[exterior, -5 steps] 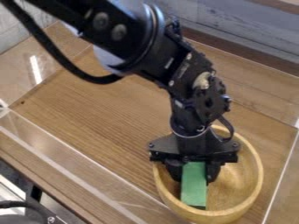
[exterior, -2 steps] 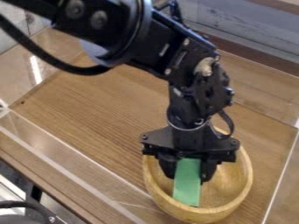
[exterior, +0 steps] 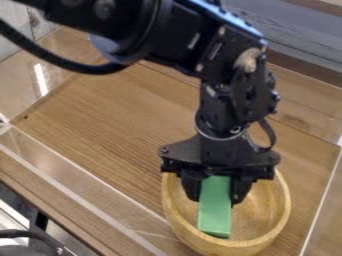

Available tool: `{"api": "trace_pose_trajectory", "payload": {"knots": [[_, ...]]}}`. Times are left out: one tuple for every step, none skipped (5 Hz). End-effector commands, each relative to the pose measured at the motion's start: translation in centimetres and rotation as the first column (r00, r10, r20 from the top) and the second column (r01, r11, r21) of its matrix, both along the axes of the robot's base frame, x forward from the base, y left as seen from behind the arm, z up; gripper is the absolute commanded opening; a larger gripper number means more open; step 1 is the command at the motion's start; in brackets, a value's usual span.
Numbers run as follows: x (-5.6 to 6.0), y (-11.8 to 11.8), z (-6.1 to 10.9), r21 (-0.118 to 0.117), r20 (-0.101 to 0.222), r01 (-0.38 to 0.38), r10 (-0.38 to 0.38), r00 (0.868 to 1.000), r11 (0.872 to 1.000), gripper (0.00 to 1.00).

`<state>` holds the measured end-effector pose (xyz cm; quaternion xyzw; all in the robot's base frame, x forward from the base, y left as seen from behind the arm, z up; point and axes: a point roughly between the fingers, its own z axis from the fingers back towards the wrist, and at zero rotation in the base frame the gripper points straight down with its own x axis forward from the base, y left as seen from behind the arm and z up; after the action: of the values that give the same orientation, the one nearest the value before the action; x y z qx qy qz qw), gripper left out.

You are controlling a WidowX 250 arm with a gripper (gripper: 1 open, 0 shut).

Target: Remove the green block from the brown bowl and put it on the table

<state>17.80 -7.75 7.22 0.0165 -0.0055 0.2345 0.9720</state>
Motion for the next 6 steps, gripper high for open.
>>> {"api": "trace_pose_trajectory", "payload": {"knots": [[0.7,0.0,2.1,0.002,0.032,-0.054,0.054,0.998,0.999,0.0],[1.5,0.2,3.2,0.017,0.034,-0.062,0.062,0.998,0.998,0.0],[2.3,0.5,4.0,0.024,0.037,-0.084,0.083,0.996,0.996,0.0],[3.1,1.4,4.3,0.025,0.044,-0.081,0.08,0.996,0.996,0.0],[4.3,2.5,4.4,0.03,0.054,-0.076,0.075,0.996,0.997,0.0],[5.9,3.3,4.1,0.031,0.068,-0.072,0.07,0.995,0.997,0.0]]}}
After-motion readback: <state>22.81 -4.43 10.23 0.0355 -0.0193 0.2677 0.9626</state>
